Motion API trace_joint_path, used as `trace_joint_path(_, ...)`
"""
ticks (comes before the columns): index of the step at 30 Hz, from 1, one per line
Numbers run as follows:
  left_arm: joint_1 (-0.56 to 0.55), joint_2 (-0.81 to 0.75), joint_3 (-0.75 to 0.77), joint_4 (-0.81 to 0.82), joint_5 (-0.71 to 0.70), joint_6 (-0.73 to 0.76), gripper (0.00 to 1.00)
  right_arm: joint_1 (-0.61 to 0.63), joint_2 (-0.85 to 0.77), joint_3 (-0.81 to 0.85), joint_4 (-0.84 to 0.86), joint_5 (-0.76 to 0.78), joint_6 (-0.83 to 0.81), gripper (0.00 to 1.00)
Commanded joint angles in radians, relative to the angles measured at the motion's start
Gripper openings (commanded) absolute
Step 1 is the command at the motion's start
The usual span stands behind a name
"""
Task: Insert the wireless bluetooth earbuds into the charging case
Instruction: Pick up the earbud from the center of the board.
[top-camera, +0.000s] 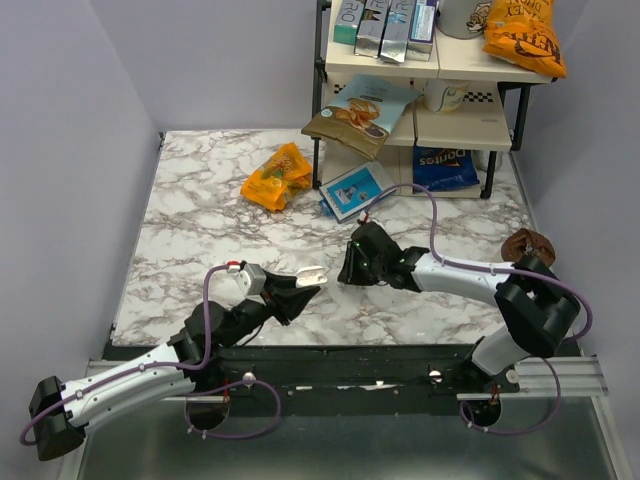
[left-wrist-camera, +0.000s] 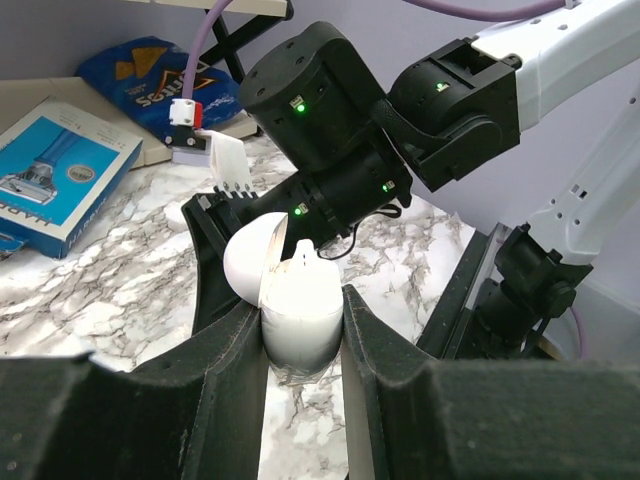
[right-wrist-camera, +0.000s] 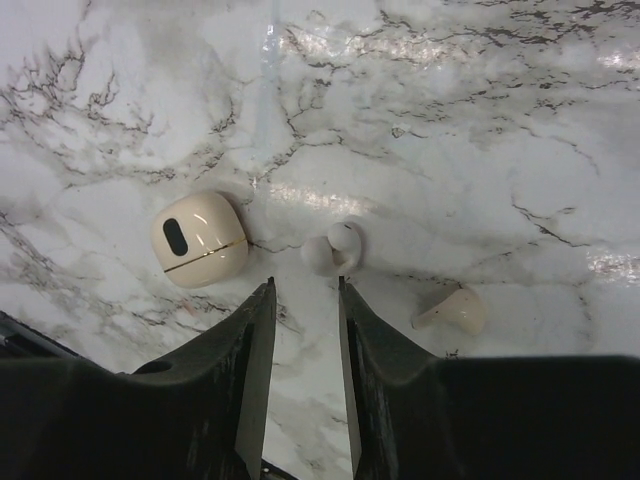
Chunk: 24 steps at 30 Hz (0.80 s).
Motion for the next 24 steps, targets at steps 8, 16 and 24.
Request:
trace_joint_path(8, -0.006, -0.001, -0.01, -0.001, -0.024, 0.0, 0.0, -0.027, 0.06, -0.018, 0.021, 0.004, 0.044, 0.36)
trace_joint_path(16, -0.004, 0.01, -0.01, 0.002, -0.021, -0.005, 0.0, -0.033, 0.09, -0.021, 0.027, -0.007, 0.04, 0.36)
trace_joint_path(24, -0.006, 0.01, -0.013, 0.002, -0.022, -0.003, 0.0, -0.033, 0.108, -0.002, 0.03, -0.012, 0.027, 0.38)
